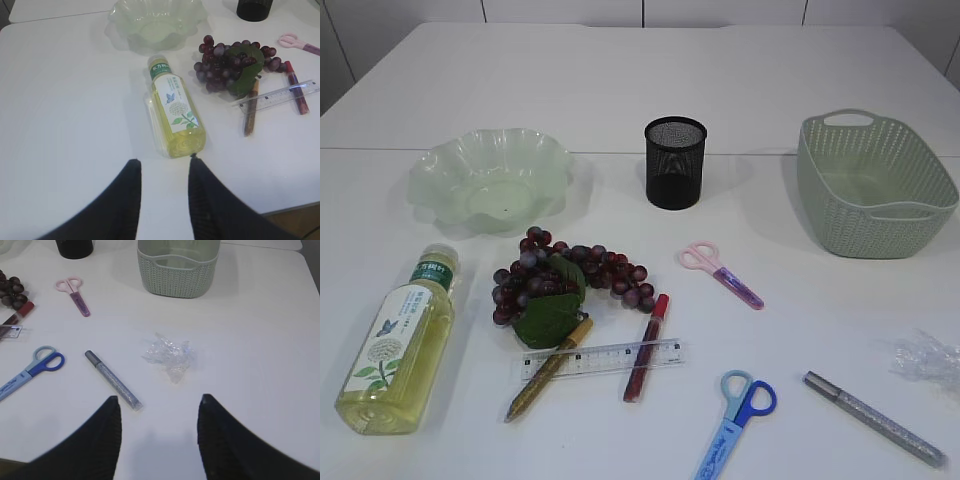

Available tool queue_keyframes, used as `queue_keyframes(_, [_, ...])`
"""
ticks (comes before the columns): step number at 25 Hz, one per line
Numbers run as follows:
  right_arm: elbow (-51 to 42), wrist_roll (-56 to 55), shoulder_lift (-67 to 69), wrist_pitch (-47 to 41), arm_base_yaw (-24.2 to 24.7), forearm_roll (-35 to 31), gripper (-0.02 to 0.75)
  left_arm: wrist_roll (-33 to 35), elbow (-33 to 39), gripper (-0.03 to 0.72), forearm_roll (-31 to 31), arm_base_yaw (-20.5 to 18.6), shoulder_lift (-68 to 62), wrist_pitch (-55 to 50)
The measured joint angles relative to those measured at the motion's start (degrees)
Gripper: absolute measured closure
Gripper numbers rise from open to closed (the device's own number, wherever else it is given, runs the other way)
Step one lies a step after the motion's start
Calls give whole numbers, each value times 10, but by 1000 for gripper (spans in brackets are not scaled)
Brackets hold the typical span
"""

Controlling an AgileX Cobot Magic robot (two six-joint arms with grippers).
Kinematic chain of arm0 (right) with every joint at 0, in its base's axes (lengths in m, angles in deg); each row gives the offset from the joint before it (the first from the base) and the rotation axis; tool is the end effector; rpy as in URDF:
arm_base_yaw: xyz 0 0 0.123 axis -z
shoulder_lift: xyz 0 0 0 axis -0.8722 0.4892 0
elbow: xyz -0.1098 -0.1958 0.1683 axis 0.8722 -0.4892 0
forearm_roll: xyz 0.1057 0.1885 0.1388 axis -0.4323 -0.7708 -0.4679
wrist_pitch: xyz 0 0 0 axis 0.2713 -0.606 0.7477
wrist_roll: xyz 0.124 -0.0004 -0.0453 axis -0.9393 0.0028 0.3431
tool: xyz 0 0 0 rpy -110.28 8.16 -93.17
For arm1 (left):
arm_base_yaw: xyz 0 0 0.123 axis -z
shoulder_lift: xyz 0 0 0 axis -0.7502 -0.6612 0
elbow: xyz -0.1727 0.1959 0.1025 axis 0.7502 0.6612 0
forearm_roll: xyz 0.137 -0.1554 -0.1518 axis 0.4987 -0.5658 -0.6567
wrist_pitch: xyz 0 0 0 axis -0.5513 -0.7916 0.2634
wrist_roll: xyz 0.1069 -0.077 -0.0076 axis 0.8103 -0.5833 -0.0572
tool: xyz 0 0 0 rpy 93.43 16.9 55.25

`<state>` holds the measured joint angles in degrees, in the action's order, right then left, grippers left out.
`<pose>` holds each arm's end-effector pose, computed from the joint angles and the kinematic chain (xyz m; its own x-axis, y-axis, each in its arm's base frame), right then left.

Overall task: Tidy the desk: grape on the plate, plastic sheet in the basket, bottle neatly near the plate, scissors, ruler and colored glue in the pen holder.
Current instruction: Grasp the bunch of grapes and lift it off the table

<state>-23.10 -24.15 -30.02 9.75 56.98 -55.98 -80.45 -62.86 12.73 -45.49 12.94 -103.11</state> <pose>0.0321 -0.0017 0.2516 -0.5132 -0.1232 -0.8494 -0.0868 0.9920 -0.0914 0.0345 -0.0178 0.2652 -0.4649 0.1029 -0.8794 0.1962 0.9805 0.0110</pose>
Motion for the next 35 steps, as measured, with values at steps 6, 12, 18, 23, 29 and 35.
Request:
queue_keyframes(6, [0, 0, 0, 0, 0, 0, 340, 0, 0, 452, 0, 0, 0, 0])
queue_keyframes(12, [0, 0, 0, 0, 0, 0, 341, 0, 0, 452, 0, 0, 0, 0])
queue_keyframes(18, [0, 0, 0, 0, 0, 0, 340, 0, 0, 452, 0, 0, 0, 0])
queue_keyframes(23, [0, 0, 0, 0, 0, 0, 341, 0, 0, 452, 0, 0, 0, 0])
queue_keyframes(29, [0, 0, 0, 0, 0, 0, 341, 0, 0, 452, 0, 0, 0, 0])
queue_keyframes(35, [0, 0, 0, 0, 0, 0, 340, 0, 0, 452, -10, 0, 0, 0])
